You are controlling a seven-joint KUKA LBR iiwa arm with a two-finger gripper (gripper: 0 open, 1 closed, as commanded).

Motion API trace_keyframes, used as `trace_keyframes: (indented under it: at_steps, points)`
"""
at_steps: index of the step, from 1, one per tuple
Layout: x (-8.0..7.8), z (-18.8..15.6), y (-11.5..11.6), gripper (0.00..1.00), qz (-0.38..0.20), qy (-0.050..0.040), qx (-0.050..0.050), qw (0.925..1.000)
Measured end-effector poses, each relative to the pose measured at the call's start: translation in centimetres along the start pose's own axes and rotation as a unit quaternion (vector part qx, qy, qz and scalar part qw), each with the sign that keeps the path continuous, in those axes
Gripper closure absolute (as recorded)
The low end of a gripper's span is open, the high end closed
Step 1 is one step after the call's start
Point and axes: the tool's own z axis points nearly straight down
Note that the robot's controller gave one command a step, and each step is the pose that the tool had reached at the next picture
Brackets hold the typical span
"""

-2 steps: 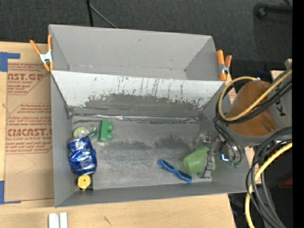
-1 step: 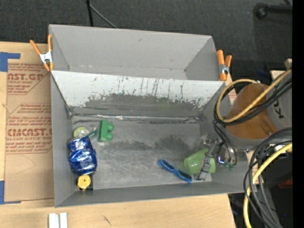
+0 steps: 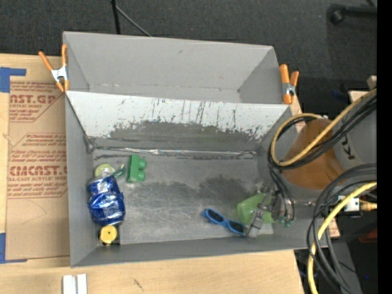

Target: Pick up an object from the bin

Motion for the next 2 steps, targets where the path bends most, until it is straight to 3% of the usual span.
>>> trace_keyframes:
  at_steps: [1, 2]
  points:
    - [0.01, 0.02, 0.03, 0.0, 0.0, 0.0002, 0.0, 1.0]
    - [0.03, -0.07, 0.07, 1.0, -0.001, 0.0013, 0.0, 1.0]
